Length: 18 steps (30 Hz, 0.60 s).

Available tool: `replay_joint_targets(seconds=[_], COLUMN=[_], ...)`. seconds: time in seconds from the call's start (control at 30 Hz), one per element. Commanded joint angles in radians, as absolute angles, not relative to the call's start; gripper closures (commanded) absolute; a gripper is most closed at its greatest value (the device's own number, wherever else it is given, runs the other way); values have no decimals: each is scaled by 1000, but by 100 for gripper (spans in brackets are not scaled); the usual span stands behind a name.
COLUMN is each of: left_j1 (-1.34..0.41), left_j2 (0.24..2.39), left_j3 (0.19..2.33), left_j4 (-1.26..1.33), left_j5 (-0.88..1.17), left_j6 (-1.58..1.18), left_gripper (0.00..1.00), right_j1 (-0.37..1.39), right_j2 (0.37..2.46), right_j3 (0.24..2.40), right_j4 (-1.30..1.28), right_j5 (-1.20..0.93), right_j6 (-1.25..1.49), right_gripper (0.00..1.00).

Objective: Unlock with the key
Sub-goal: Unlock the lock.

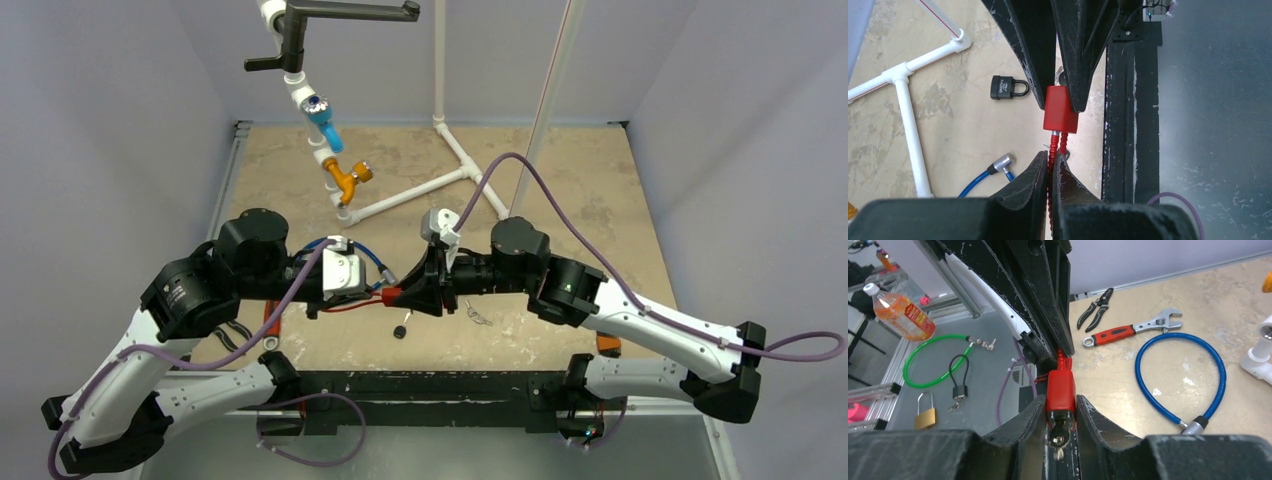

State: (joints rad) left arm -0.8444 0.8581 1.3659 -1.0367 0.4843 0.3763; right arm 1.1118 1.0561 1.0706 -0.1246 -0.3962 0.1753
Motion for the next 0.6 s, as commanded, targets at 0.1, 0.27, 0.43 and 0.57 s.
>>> replay_joint_targets(seconds=[0.1,0.27,0.43,0.57], left_j1=[-840,-839,-839,-839], left_j2=[891,890,890,892], left_j3=[1447,1449,1454,1458], left_j4=[-1047,-1057,-1065,-1062], left_j5=[529,531,525,523], left_j6=[477,498,511,511], left_gripper=[100,100,100,100], right_j1=[1116,1116,1116,1116], right_j2=[1162,1209,1261,1293], right_j3=[1269,1343,1409,1449], right_j4=[-309,-409,-531,-605], right_j5=[-465,-473,-465,-424], right_j6=[92,31,-25,-61], right_gripper=[65,55,56,57])
